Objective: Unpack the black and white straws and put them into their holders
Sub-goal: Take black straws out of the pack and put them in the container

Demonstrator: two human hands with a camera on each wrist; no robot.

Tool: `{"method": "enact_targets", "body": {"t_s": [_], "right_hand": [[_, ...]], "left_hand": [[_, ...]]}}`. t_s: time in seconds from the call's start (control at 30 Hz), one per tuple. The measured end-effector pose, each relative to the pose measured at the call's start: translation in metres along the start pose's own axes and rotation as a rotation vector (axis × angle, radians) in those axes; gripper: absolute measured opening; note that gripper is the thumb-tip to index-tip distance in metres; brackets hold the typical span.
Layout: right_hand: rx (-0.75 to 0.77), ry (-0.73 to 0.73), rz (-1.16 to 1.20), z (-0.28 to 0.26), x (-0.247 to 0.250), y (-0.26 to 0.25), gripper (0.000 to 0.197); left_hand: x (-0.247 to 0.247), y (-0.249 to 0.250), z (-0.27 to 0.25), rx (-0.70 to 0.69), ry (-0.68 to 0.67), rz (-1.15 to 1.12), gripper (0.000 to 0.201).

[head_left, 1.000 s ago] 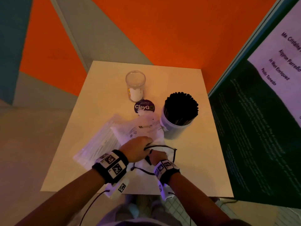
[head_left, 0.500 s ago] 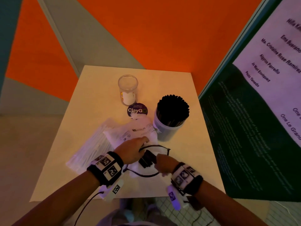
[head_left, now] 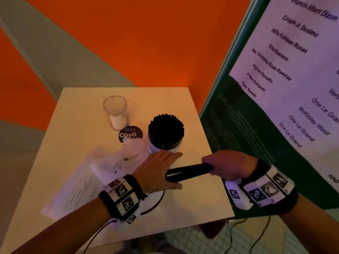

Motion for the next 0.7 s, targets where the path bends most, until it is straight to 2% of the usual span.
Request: {"method": "enact_targets", "body": {"t_s": [0.07,0.13,0.17,0.2,0.27,0.3,0.4,0.47,0.53,0.57,0.7], "right_hand": [[0.059,0.089,0.097,0.004,0.012,-0.005,0.001],[0.083,0.162,0.256,0.009,0.022,-0.008,0.01],[0.073,0.238,0.406,0.012,0.028,-0.008,0.018],[0.059,0.353,0.596,0.015,0.037,-0.007,0.024],[0.062,0.634,0.919,0.016,0.05,-0.009,0.035],[0.084,0.732,0.997,0.018,0.052,-0.016,0.039],[0.143,0.847,1.083,0.027,0.045,-0.036,0.043],[0.136,0.92,1.331,0.03,0.045,-0.033,0.039],[0.159,0.91,1.693,0.035,0.042,-0.029,0.047],[0.175,0.873,1.792,0.038,0.038,-0.033,0.051],[0.224,0.815,1.857,0.052,0.036,-0.049,0.026]], "left_hand": [[0.001,-0.002,0.008,0.072,0.006,-0.047,0.063],[0.007,-0.009,0.01,0.097,0.045,-0.04,0.022],[0.009,-0.017,0.009,0.121,0.049,-0.026,0.008],[0.011,-0.026,0.006,0.156,0.051,-0.018,0.003],[0.016,-0.04,0.003,0.21,0.07,-0.016,0.01],[0.017,-0.043,0.003,0.227,0.077,-0.04,0.012],[0.016,-0.044,0.007,0.227,0.046,-0.12,0.018],[0.019,-0.049,0.008,0.264,0.045,-0.182,0.016],[0.026,-0.055,0.009,0.323,0.077,-0.258,0.013],[0.028,-0.055,0.01,0.338,0.091,-0.291,0.014],[0.026,-0.039,0.023,0.28,0.1,-0.359,0.02]]}}
Point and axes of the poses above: each hand's wrist, its own z-axis towards the middle knuckle, its own x-axis out of the back of the hand, y = z × x, the point moved 7 cm from there along z, towards the middle knuckle, and after that the axes turned 12 degrees about y, right-handed, at the moved point
